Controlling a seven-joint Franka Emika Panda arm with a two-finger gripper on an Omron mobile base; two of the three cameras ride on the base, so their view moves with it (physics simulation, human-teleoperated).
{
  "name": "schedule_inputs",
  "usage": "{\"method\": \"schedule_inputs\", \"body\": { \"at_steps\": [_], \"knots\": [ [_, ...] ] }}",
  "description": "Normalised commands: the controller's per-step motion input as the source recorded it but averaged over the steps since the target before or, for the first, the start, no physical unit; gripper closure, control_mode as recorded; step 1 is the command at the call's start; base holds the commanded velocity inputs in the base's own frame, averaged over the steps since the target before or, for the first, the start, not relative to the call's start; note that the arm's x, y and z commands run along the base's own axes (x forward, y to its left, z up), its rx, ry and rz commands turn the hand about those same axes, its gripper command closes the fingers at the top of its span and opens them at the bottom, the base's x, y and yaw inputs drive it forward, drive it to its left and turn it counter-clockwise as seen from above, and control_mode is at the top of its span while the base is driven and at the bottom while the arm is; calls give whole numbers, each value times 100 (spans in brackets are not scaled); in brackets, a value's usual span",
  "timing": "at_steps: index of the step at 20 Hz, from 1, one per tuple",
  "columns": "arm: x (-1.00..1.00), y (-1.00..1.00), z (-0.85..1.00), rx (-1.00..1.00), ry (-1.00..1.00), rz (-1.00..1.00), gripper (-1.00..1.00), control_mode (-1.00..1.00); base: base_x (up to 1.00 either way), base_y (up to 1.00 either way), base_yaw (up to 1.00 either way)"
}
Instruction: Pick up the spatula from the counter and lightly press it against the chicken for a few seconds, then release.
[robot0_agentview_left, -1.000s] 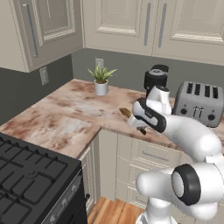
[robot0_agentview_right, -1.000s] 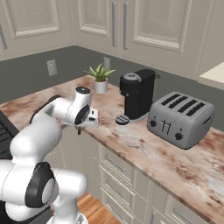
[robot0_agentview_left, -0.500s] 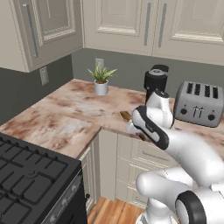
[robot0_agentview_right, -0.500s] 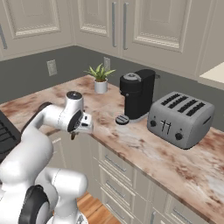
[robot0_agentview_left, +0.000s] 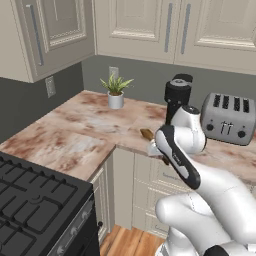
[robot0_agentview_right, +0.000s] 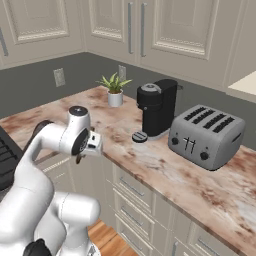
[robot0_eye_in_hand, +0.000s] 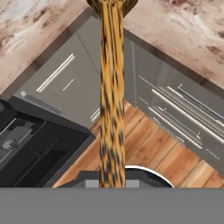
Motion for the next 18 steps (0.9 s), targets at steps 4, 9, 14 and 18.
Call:
{"method": "schedule_inputs", "body": {
  "at_steps": [4, 9, 14, 18],
  "knots": [
    [-40, 0, 19, 0, 0, 0, 100, -100, 0, 0, 0],
    [-35, 0, 19, 0, 0, 0, 100, -100, 0, 0, 0],
    [-16, 0, 9, 0, 0, 0, 100, 100, -9, 0, 0],
    [0, 0, 0, 0, 0, 0, 100, 100, -8, 0, 0]
  ]
}}
